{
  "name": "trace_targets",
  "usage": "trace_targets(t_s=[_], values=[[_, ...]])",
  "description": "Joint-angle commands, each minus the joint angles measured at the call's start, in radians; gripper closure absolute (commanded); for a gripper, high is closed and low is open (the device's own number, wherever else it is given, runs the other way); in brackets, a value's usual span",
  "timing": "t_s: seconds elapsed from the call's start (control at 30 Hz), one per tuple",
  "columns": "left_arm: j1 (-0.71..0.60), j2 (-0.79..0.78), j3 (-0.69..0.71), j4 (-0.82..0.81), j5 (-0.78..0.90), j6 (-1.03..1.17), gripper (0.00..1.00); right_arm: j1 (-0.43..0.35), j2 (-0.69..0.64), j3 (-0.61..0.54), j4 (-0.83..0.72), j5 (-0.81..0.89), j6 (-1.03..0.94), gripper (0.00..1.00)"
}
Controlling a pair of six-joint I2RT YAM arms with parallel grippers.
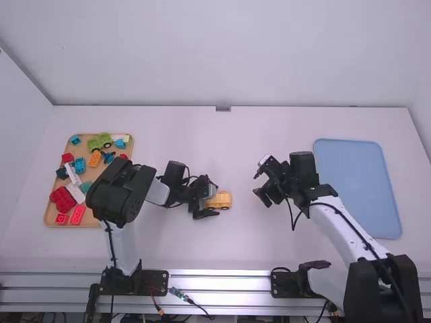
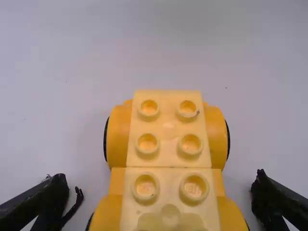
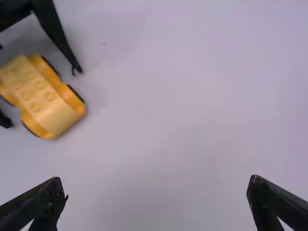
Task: Assemble lego blocks to make yellow taxi
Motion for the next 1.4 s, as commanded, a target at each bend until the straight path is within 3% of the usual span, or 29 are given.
trace_targets(t_s=[0.0, 0.23, 0.4, 0.63, 0.87, 1.07, 1.37], values=[[-0.004, 0.005, 0.018, -0.095, -0.141, -0.007, 0.01, 0.020, -0.010, -0.006, -0.002, 0.055, 0.050, 0.01], [-0.004, -0.126, 0.154, -0.508, -0.372, 0.014, 0.01, 0.066, -0.010, -0.006, 0.008, 0.090, 0.048, 0.01], [0.020, -0.251, 0.321, -0.912, -0.441, 0.163, 0.01, 0.092, -0.010, -0.006, 0.028, 0.111, 0.048, 0.01], [0.081, -0.314, 0.553, -1.185, -0.674, 0.132, 0.01, 0.082, -0.010, -0.006, 0.045, 0.111, 0.053, 0.01], [0.182, -0.314, 0.763, -1.112, -0.792, -0.100, 0.01, 0.076, -0.010, -0.006, 0.112, 0.123, 0.101, 0.01], [0.336, -0.314, 0.926, -1.234, -0.799, -0.135, 0.01, 0.074, -0.018, -0.006, 0.164, 0.133, 0.104, 0.01], [0.635, -0.298, 0.962, -1.240, -0.718, -0.213, 0.01, 0.075, -0.026, -0.006, 0.208, 0.133, 0.101, 0.01]])
